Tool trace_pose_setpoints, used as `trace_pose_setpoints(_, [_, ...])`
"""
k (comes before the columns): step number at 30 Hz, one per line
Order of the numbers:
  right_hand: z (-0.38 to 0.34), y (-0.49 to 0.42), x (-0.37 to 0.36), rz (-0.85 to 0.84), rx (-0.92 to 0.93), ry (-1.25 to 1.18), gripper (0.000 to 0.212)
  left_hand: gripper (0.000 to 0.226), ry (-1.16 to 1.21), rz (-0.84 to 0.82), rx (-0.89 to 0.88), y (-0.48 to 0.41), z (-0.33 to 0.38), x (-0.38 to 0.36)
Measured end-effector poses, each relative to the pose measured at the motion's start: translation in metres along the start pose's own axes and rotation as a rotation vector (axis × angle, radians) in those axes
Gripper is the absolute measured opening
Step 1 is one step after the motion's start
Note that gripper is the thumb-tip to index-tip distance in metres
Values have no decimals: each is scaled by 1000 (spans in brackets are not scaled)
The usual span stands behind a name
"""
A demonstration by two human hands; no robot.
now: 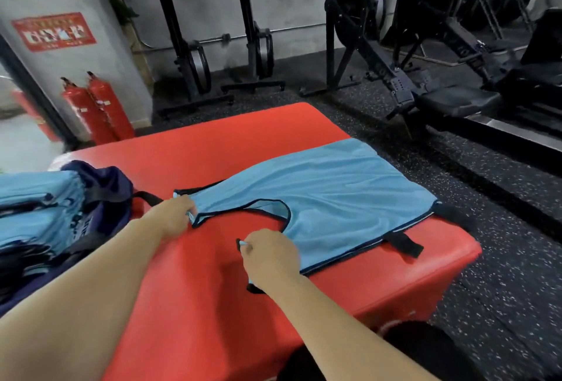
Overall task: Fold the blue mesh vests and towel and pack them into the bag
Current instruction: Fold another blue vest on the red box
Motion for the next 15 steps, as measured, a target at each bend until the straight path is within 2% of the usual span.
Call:
trace_pose_setpoints(3, [-24, 12, -15, 40, 141, 182, 18, 32, -69, 2, 34, 6, -7, 1])
trace_pose_setpoints(5, [-35, 19, -26, 8, 231, 238, 20, 31, -101, 11, 60, 7, -5, 4])
trace_pose_setpoints(7, [-35, 20, -29, -42, 294, 157, 30, 27, -42, 99, 75, 10, 0, 15])
trace_pose_setpoints(8, [-29, 17, -22, -19, 290, 95, 35, 25, 7, 160, 81, 12, 1, 21])
trace_pose_setpoints(10, [-6, 5, 12, 217, 266, 119, 41, 25, 56, 265, 73, 20, 12, 32])
trace_pose_setpoints(12, [23, -2, 43, 476, 217, 318, 27, 29, 27, 314, -11, 26, 41, 33])
trace_pose_setpoints(13, [41, -3, 51, 519, 148, 392, 30, 31, 22, 321, -83, 30, 63, 30])
trace_pose_setpoints(15, [77, -6, 47, 356, -33, 433, 59, 38, 27, 300, -247, 36, 112, 17])
Point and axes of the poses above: each hand's wrist, its own y-axis away from the middle knuckle, its own x-axis out of the back of the hand, z = x × y, the point moved 9 cm from there along -y, towards the middle knuckle, and after that the axes turned 4 degrees about -x, right-handed, at the moved point
